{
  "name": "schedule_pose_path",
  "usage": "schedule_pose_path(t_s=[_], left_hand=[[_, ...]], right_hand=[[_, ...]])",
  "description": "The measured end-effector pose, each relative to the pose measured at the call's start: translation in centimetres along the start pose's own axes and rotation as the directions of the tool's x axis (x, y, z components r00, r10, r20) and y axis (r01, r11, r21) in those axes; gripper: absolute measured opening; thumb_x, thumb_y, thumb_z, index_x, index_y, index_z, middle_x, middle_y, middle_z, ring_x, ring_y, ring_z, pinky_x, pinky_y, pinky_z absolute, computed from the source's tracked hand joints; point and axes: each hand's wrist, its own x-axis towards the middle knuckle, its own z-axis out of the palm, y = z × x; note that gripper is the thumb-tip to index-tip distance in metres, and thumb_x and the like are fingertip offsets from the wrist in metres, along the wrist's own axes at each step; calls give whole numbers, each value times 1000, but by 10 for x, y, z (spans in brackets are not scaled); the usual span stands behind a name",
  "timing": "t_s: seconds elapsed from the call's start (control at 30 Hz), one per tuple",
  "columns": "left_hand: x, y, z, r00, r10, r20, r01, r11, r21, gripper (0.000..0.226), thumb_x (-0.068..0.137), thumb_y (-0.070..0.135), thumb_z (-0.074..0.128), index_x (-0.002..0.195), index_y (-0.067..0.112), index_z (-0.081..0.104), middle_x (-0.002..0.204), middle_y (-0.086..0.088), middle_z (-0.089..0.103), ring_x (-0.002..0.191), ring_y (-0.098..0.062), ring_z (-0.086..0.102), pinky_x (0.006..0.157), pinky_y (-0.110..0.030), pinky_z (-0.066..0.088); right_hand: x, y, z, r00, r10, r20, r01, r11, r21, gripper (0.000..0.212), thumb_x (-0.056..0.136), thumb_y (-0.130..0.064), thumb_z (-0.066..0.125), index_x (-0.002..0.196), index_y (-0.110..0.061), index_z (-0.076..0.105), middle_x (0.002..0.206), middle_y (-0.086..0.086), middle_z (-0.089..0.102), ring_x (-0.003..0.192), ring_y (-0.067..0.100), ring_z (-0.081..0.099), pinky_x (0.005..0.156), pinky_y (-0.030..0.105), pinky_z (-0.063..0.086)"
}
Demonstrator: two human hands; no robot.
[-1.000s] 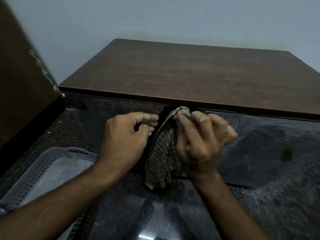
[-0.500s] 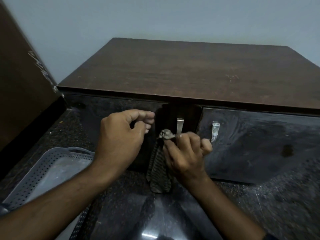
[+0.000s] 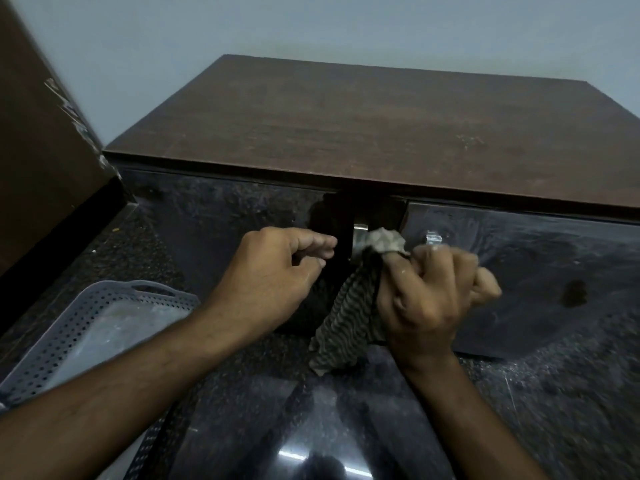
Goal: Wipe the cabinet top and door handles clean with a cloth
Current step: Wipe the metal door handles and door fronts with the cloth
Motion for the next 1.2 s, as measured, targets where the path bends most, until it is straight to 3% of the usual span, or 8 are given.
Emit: schedule_pose_path(t_s=[0.1, 0.2, 0.33, 0.67, 0.8, 0.93, 1.03, 1.2], left_hand=[[2, 1, 5, 1000, 27, -10, -27, 1000, 2, 36, 87, 2, 60, 113, 23, 73, 98, 14, 75, 92, 5, 68, 88, -26, 57], [4, 1, 4, 996, 24, -80, -25, 1000, -15, 37, 86, 1, 59, 111, 23, 74, 94, 15, 75, 90, 4, 69, 87, -26, 58], [4, 4, 1, 986, 13, -166, -17, 1000, -25, 38, 86, -2, 54, 106, 21, 75, 90, 15, 74, 83, 6, 69, 77, -12, 55], [1, 4, -2, 994, 15, -104, -17, 1000, -24, 40, 85, -4, 54, 106, 23, 75, 89, 15, 74, 83, 7, 69, 77, -11, 54], [3, 2, 1, 997, 16, -75, -18, 1000, -24, 42, 83, -5, 53, 106, 22, 75, 89, 15, 75, 83, 7, 69, 79, -17, 57], [2, 1, 1, 997, 19, -73, -20, 1000, -14, 42, 84, -5, 54, 107, 21, 75, 89, 15, 75, 83, 8, 69, 80, -15, 57], [4, 2, 3, 997, 10, -77, -11, 1000, -8, 41, 84, -5, 55, 108, 22, 75, 90, 15, 74, 83, 9, 69, 78, -12, 55], [4, 5, 6, 999, 20, -40, -20, 1000, 0, 41, 85, -2, 57, 109, 25, 75, 92, 15, 75, 85, 9, 69, 78, -11, 55]], right_hand=[[4, -4, 2, 1000, -10, -16, 10, 1000, -24, 18, 78, 2, 66, 76, -13, 75, 74, 5, 59, 86, 23, 49, 79, 40, 24], [-32, 0, 8, 992, -56, 112, 64, 996, -68, 23, 87, -3, 58, 76, -16, 73, 72, 3, 59, 84, 22, 47, 77, 39, 23], [-60, -2, 15, 970, -61, 237, 74, 996, -45, 31, 95, -7, 48, 75, -16, 70, 74, 3, 57, 86, 21, 46, 74, 43, 32], [-56, -1, 17, 972, -64, 226, 68, 998, -7, 34, 96, -11, 46, 73, -17, 70, 76, 3, 53, 85, 22, 47, 74, 42, 27], [-41, 0, 13, 979, -27, 202, 26, 1000, 7, 33, 94, -5, 47, 86, -19, 77, 89, -1, 47, 90, 23, 46, 74, 47, 36], [-23, 8, -7, 990, 46, 133, -47, 999, 3, 29, 90, -4, 55, 89, -16, 81, 86, 5, 63, 92, 26, 47, 79, 43, 30], [4, 1, -11, 996, 37, 83, -46, 992, 115, 16, 87, -1, 69, 93, -9, 81, 96, 11, 71, 97, 28, 51, 85, 43, 36], [1, -18, -7, 981, 21, 190, -95, 918, 385, 23, 91, 9, 64, 113, 6, 72, 112, 26, 67, 97, 38, 64, 90, 41, 51]])
